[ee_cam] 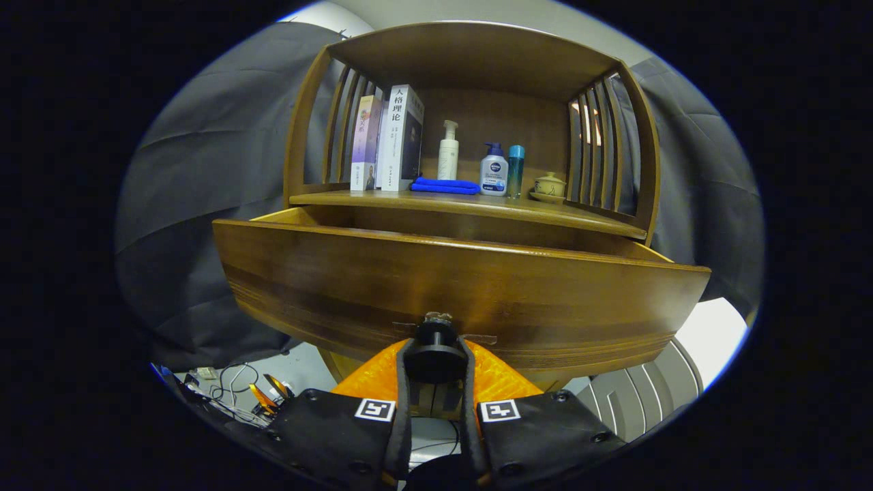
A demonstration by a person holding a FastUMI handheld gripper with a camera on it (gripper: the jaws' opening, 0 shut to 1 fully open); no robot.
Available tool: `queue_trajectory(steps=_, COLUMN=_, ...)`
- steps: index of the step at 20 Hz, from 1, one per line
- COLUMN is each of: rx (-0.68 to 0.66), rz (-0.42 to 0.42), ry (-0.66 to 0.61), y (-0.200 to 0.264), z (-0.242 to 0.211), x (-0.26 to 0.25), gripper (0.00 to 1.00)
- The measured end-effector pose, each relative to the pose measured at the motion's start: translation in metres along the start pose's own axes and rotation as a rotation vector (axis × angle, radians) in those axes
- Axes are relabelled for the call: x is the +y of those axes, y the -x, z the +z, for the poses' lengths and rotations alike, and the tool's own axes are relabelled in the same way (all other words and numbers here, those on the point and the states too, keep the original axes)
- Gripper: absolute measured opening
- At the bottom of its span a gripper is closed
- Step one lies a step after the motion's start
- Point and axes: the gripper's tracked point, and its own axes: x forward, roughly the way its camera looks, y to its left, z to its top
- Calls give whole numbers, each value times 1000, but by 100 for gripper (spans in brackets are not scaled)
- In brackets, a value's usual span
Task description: Pull open the drawer, take out the items inside it, and place them on the countertop above the cabinet.
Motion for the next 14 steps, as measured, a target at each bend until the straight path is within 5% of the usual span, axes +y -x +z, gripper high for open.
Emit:
queue_trajectory(steps=13, rx=-3, rz=38, ry=45, y=38, z=-16, x=11, gripper=32)
queue_trajectory(steps=14, rx=10, rz=57, ry=38, y=38, z=-16, x=14, gripper=41)
